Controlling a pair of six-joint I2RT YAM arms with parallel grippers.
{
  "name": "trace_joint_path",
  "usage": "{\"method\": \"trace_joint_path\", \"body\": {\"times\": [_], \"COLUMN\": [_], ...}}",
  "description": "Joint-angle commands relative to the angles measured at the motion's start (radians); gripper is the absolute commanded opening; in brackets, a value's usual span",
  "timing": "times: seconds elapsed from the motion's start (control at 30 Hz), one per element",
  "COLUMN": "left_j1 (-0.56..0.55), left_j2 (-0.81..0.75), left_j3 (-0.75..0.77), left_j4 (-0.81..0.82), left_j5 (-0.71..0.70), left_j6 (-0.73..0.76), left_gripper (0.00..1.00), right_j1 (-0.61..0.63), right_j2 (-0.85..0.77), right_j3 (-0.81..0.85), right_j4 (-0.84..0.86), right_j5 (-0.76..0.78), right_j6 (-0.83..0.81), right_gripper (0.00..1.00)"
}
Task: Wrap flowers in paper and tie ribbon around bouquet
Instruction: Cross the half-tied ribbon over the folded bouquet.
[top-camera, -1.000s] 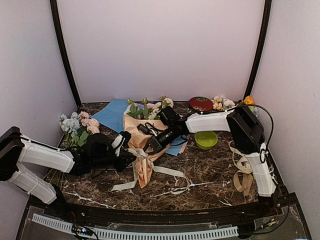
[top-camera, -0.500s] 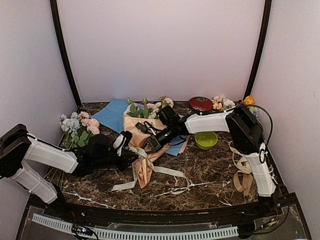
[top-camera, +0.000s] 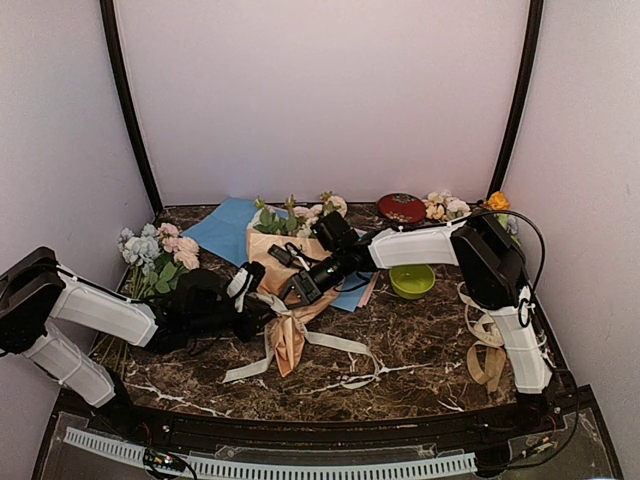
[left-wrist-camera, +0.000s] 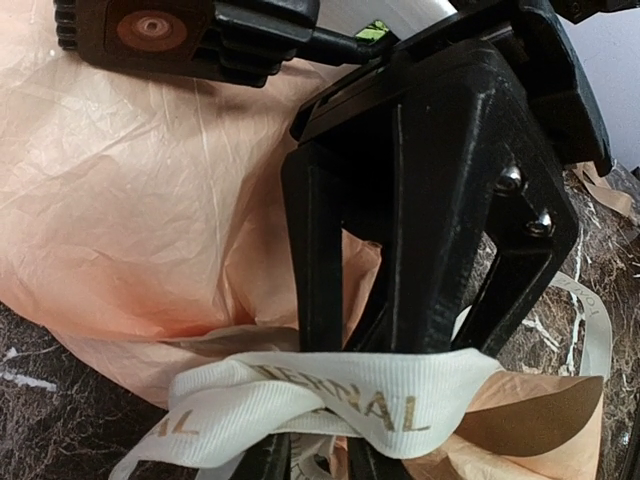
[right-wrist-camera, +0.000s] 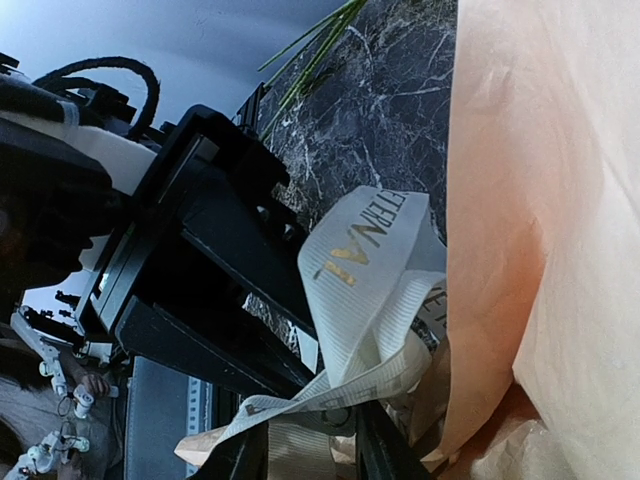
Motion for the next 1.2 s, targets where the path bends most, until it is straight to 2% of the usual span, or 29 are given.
{"method": "trace_joint_path", "body": {"times": [0.0,0.47,0.7,0.77,0.9,1.17], "left_j1": [-0.003,-0.002,-0.002,-0.002,-0.002,-0.002], "left_j2": [0.002,0.011,0.017,0.019,0.024,0.040], "left_j3": [-0.007,-0.002,0.009,0.009,0.007,0.012], "left_j4": [0.034,0.043,0.050,0.052,0.062,0.079], "left_j5": [0.003,-0.022,-0.040,-0.047,-0.024,-0.033], "left_j6": [0.015,0.022,0.025,0.027,0.028,0.034], "left_gripper": [0.20,0.21,0.21,0.21,0.24,0.24], "right_j1": [0.016,0.022,0.022,0.022,0.021,0.022], "right_j2": [0.019,0.010,0.002,-0.001,-0.007,-0.010], "right_j3": [0.015,0.035,0.045,0.046,0.051,0.060], "right_j4": [-0.033,-0.108,-0.110,-0.105,-0.093,-0.079], "right_j5": [0.013,0.128,0.128,0.126,0.111,0.103], "right_j6": [-0.044,-0.099,-0.107,-0.107,-0.097,-0.082], "right_gripper": [0.30,0.26,0.07,0.04,0.16,0.26]}}
